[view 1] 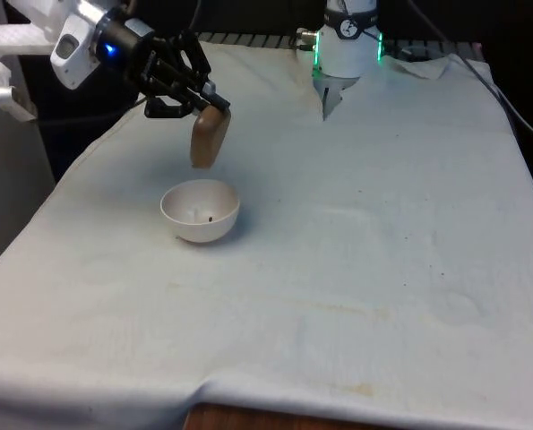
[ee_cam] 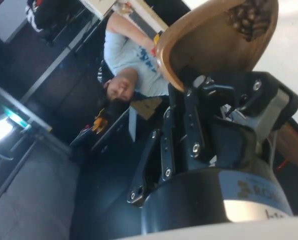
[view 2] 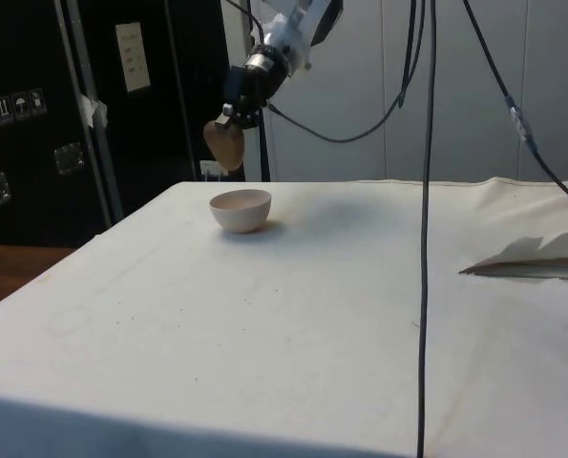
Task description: Pour the coffee beans from the cup into the bowl.
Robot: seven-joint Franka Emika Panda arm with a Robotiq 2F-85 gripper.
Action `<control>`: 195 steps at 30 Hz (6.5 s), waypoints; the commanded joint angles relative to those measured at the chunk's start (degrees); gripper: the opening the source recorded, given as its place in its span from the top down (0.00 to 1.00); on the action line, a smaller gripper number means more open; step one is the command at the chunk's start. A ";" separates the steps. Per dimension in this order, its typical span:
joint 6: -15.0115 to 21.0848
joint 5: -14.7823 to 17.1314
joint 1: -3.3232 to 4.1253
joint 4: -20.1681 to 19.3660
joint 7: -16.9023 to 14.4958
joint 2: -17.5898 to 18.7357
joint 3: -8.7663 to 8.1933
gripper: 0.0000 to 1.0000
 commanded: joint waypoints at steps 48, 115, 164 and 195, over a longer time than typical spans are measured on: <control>-16.50 16.84 -3.15 3.32 5.21 8.65 -3.55 0.98; -21.89 24.69 -0.34 3.44 6.88 11.86 -9.91 0.98; -17.36 13.75 5.50 4.47 -6.19 12.03 -16.21 0.98; -11.52 6.07 8.14 5.04 -13.01 11.97 -17.42 0.98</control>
